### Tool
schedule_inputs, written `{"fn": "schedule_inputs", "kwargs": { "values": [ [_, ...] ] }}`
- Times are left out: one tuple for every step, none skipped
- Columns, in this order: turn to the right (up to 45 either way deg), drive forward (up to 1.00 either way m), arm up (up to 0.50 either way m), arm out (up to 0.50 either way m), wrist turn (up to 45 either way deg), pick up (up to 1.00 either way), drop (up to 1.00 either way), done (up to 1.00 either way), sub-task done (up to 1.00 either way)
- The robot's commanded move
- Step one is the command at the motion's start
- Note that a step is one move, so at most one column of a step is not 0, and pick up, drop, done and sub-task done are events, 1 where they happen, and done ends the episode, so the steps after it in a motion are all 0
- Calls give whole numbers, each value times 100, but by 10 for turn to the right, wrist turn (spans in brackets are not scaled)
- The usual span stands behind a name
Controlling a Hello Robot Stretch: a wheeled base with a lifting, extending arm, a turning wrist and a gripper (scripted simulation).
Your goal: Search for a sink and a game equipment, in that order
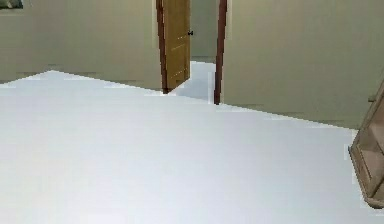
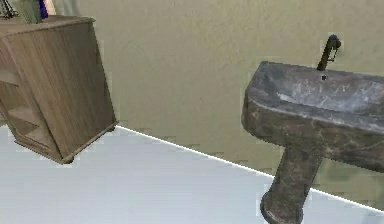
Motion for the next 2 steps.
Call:
{"fn": "schedule_inputs", "kwargs": {
  "values": [
    [0, 100, 0, 0, 0, 0, 0, 0, 0],
    [0, 100, 0, 0, 0, 0, 0, 0, 0]
  ]
}}
